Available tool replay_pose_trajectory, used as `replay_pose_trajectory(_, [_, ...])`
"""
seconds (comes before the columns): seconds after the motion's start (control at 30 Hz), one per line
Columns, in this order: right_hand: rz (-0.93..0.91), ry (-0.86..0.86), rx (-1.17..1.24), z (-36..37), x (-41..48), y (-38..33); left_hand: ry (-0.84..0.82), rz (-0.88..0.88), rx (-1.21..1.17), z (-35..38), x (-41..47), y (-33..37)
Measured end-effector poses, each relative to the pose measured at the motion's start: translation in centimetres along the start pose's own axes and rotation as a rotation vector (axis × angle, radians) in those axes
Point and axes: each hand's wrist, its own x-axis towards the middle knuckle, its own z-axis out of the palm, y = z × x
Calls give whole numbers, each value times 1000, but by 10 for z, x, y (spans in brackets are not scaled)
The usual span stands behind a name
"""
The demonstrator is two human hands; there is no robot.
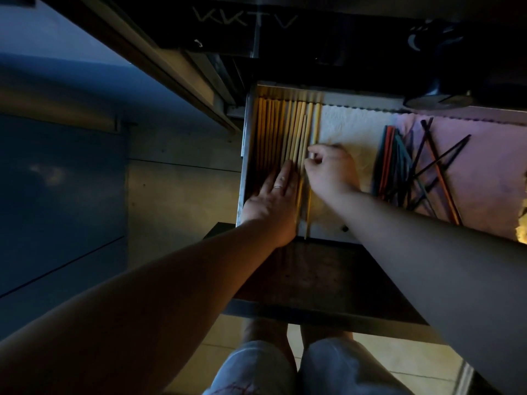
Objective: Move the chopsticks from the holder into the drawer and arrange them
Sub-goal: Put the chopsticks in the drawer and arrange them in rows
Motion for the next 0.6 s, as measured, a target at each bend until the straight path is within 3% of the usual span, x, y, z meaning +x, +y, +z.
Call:
replay_pose_trajectory(0.2, [-4, -4, -53, 9, 11, -4, -25, -25, -11, -1, 0, 1])
replay_pose_trajectory(0.4, [-104, 123, -84, 16, 9, -12, -23, -17, -14, 0, 1, 0])
replay_pose_trajectory(0.6, [-27, 109, -109, 19, 10, -13, -4, -6, -55, 2, 0, -1])
